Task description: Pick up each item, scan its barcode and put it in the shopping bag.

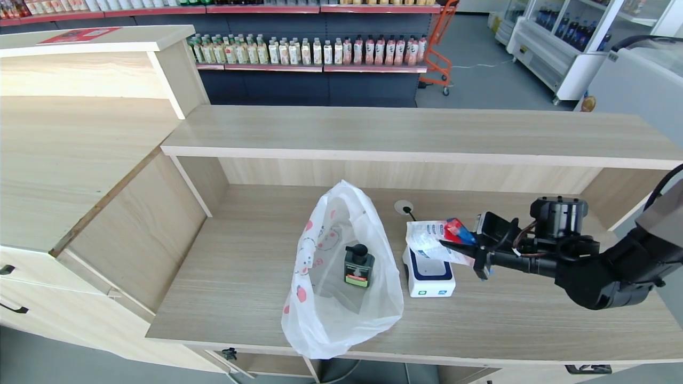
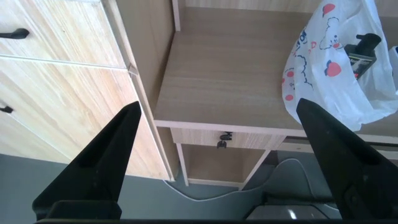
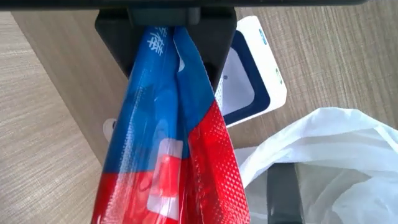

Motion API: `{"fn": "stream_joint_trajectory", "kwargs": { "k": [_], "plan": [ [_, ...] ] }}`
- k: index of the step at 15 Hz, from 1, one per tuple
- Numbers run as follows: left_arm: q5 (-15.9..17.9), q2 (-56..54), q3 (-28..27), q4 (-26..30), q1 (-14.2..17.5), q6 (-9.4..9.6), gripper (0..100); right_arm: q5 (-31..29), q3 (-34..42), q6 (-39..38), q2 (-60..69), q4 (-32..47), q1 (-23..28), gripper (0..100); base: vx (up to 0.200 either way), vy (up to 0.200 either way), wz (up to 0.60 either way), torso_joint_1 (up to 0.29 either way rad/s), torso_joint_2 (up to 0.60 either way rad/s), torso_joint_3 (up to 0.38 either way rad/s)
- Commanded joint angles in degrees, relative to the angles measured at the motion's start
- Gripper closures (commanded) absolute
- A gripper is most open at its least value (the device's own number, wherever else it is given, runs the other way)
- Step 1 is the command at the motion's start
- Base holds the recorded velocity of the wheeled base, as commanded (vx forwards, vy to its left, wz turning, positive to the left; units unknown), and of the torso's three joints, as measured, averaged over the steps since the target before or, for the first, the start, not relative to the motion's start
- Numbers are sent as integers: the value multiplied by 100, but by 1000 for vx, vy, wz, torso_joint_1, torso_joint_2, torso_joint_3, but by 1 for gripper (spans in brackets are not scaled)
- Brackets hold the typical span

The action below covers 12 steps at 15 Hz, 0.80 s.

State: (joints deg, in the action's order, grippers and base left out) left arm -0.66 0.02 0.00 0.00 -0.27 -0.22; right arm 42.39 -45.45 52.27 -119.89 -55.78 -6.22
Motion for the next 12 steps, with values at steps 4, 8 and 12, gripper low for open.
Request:
{"fn": "stream_joint_trajectory", "kwargs": {
  "k": [4,8,12],
  "plan": [
    [-4,-2,0,0,0,-4,0,367,-96,644,-412,-20,24,100,0,0,0,0,0,0],
    [-4,-2,0,0,0,-4,0,367,-245,635,-324,33,15,100,0,0,0,0,0,0],
    [-4,-2,0,0,0,-4,0,367,-228,617,-183,33,68,100,0,0,0,0,0,0]
  ]
}}
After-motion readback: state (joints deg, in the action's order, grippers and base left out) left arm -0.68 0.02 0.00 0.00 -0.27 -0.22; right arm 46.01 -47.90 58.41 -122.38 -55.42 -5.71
